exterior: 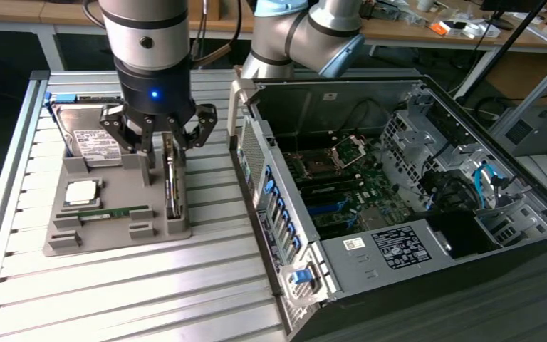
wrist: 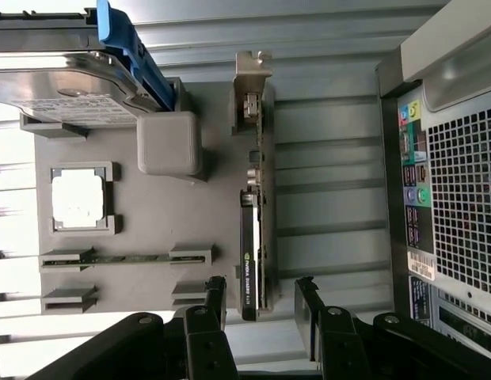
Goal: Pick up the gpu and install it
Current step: 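Pick up the gpu and move the gpu toward the slot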
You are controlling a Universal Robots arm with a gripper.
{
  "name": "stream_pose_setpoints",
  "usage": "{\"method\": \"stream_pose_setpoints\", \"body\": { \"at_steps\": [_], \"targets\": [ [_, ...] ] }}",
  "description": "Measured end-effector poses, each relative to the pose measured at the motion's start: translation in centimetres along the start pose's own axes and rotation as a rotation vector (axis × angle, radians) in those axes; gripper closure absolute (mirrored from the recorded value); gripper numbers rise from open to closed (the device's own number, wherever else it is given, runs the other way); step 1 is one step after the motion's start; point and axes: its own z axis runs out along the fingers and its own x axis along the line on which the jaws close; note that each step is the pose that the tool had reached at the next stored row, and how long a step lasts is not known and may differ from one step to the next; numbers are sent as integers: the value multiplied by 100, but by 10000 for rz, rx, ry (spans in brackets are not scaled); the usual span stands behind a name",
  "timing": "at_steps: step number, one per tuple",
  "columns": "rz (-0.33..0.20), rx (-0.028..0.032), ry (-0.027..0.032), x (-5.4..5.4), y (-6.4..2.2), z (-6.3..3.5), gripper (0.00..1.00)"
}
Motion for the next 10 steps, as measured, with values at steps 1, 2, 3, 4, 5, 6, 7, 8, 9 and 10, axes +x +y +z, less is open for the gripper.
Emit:
{"method": "stream_pose_setpoints", "body": {
  "at_steps": [1, 2, 3, 4, 5, 6, 7, 8, 9, 10],
  "targets": [
    [0, 0, 0, 1, 0, 4, 52],
    [0, 0, 0, 2, -1, 8, 52],
    [1, 0, 0, 3, -1, 11, 52],
    [1, 0, 0, 4, -1, 15, 52],
    [0, 0, 0, 6, -1, 19, 52],
    [1, 0, 0, 7, -1, 22, 52],
    [1, 0, 0, 8, -2, 25, 52],
    [0, 0, 0, 8, -2, 28, 52],
    [0, -1, -1, 9, -2, 32, 52],
    [0, 0, 0, 9, -2, 35, 52]
  ]
}}
